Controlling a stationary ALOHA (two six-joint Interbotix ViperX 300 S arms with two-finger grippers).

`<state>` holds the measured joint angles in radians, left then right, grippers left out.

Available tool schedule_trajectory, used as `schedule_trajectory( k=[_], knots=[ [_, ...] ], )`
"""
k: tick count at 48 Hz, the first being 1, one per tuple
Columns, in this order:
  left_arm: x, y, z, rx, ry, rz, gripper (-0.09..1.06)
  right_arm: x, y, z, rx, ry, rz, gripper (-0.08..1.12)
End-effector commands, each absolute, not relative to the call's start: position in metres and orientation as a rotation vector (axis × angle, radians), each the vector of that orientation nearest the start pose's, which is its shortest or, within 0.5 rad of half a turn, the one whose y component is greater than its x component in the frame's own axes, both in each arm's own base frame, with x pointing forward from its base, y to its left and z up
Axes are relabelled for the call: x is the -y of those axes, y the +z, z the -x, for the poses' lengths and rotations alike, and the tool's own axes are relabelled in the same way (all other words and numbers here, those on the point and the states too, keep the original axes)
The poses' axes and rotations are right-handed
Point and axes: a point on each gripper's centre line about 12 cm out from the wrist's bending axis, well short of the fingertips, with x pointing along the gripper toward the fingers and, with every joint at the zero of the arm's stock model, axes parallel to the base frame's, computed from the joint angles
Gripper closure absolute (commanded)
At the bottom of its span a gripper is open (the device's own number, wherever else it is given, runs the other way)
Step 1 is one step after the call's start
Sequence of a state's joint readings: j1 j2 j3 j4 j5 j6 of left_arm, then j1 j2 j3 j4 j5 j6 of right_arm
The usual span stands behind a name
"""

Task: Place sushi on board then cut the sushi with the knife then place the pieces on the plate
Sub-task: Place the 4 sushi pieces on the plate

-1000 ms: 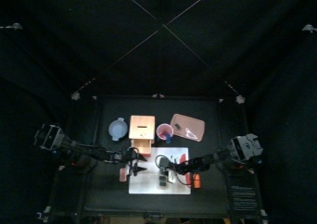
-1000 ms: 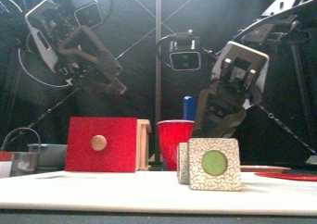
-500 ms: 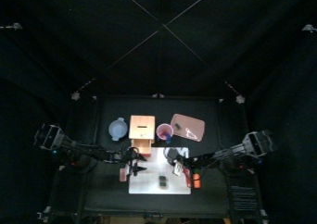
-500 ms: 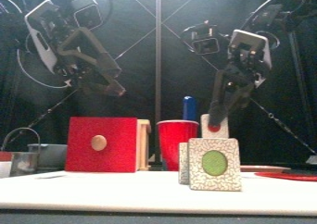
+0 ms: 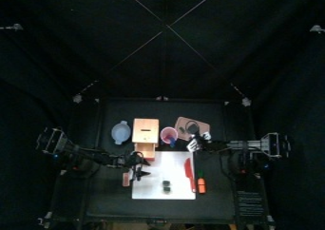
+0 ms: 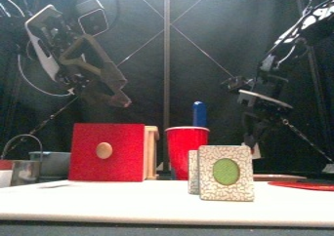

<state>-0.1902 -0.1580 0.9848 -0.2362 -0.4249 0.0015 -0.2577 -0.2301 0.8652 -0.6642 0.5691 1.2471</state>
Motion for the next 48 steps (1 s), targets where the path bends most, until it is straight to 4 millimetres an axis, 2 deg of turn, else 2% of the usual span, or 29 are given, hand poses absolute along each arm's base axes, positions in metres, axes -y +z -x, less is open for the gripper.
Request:
schedule_trajectory(
  k=[1, 3, 10, 19, 28, 33, 40, 44, 48],
  knots=[
    [0.051, 0.171, -0.324, -0.394, -0.051, 0.153, 0.11, 0.143, 0.161, -0.263, -0.807, -0.912, -0.556, 0.43],
    [0.051, 0.17, -0.324, -0.395, -0.052, 0.152, 0.11, 0.155, 0.159, -0.264, -0.782, -0.913, -0.56, 0.43],
    [0.051, 0.17, -0.324, -0.397, -0.051, 0.153, 0.11, 0.176, 0.148, -0.268, -0.768, -0.925, -0.589, 0.43],
    [0.051, 0.17, -0.324, -0.395, -0.05, 0.153, 0.11, 0.183, 0.136, -0.277, -0.801, -0.916, -0.562, 0.35],
    [0.051, 0.17, -0.324, -0.395, -0.05, 0.153, 0.11, 0.184, 0.137, -0.279, -0.806, -0.911, -0.546, 0.22],
    [0.051, 0.17, -0.324, -0.397, -0.051, 0.153, 0.11, 0.184, 0.142, -0.276, -0.8, -0.928, -0.545, 0.2],
    [0.051, 0.171, -0.324, -0.393, -0.05, 0.154, 0.11, 0.172, 0.162, -0.27, -0.797, -0.948, -0.501, 0.2],
    [0.051, 0.171, -0.324, -0.394, -0.051, 0.155, 0.11, 0.155, 0.177, -0.27, -0.777, -0.917, -0.469, 0.2],
    [0.051, 0.171, -0.324, -0.394, -0.051, 0.155, 0.11, 0.127, 0.188, -0.276, -0.753, -0.825, -0.439, 0.2]
  ],
)
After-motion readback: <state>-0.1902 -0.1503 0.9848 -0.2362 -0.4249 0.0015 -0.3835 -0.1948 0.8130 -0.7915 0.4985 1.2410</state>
